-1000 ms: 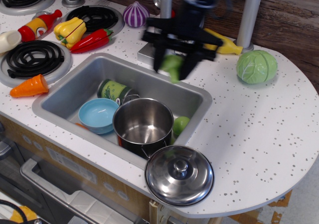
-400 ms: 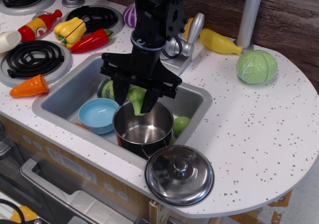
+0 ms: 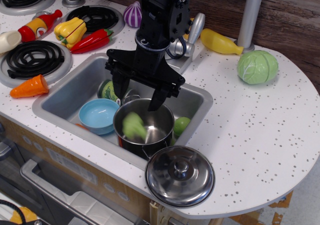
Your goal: Put broccoli in pot or pan
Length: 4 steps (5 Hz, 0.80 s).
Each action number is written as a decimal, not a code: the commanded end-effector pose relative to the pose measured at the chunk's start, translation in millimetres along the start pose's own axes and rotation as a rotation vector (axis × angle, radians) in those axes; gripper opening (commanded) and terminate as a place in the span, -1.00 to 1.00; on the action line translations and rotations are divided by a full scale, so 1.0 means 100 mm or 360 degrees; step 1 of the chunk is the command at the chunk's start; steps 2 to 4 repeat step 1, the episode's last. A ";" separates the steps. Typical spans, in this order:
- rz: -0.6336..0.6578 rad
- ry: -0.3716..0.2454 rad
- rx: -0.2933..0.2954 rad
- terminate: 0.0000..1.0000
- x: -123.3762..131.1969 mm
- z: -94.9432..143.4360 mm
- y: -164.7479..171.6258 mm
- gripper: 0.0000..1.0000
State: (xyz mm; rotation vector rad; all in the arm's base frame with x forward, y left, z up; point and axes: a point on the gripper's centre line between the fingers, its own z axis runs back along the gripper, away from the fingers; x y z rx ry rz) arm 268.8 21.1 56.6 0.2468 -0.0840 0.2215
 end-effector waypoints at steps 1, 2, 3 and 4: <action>-0.0001 -0.0082 -0.0020 1.00 0.07 0.11 0.00 1.00; -0.0001 -0.0082 -0.0020 1.00 0.07 0.11 0.00 1.00; -0.0001 -0.0082 -0.0020 1.00 0.07 0.11 0.00 1.00; -0.0001 -0.0082 -0.0020 1.00 0.07 0.11 0.00 1.00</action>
